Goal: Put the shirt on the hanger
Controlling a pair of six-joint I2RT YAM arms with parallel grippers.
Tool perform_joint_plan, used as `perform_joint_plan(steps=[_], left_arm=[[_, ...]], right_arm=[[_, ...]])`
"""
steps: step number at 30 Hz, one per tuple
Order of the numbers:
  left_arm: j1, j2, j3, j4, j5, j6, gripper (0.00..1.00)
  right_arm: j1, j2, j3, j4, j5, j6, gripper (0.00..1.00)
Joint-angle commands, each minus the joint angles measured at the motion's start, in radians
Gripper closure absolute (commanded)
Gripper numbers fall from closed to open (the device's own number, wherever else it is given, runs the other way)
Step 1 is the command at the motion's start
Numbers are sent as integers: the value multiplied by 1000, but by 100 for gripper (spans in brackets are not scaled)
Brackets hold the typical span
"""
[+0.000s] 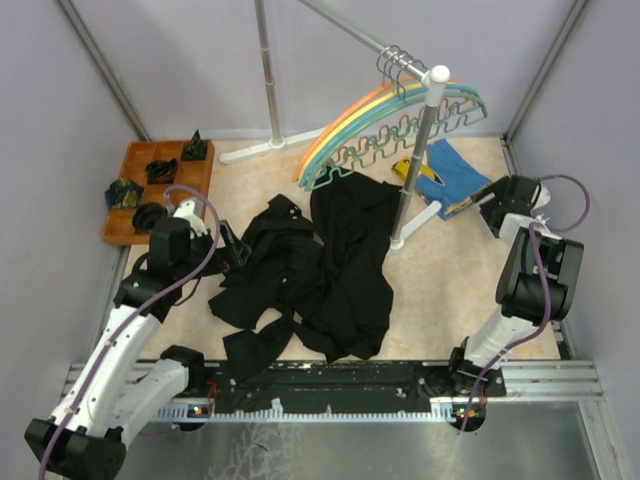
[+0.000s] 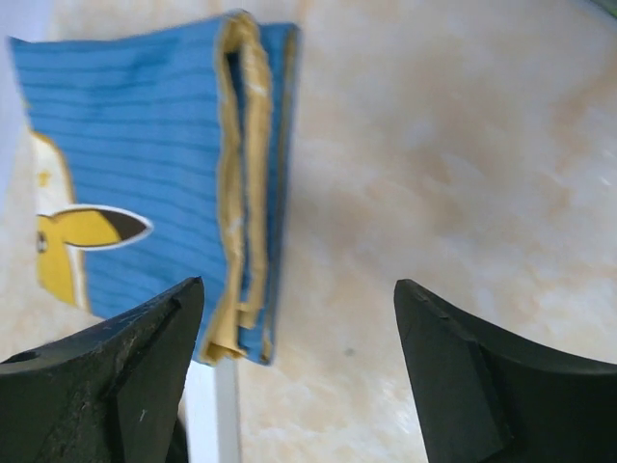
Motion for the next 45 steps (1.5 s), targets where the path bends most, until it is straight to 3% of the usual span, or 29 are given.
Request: perform_joint_plan(steps=[1,10,17,23,25,28,30,40,45], left_arm=[[1,-2,-9,30,10,16,1],[1,-6,-5,25,-1,17,1],[1,-7,-4,22,-8,17,1],[1,-3,-3,21,-13,15,1],[1,0,-4,21,-13,15,1],[1,4,-4,22,-18,14,1],[1,6,-4,21,-20,14,1],[1,5,-4,24,-12,15,1],[1,-4,-4,27,-5,17,1]], right_arm=[[4,81,137,59,-121,-10,17],[26,269,320,-65,-140,16,14],[42,335,393,-121,-111,28,18],[44,389,447,-157,-85,29,45],[44,397,452,-163,-69,26,59],[42,389,429,-143,-44,25,90],[38,359,378,-101,-24,29,100],[-52,31,-16,-47,253,120,100],[-87,-118,-167,-56,249,111,100]])
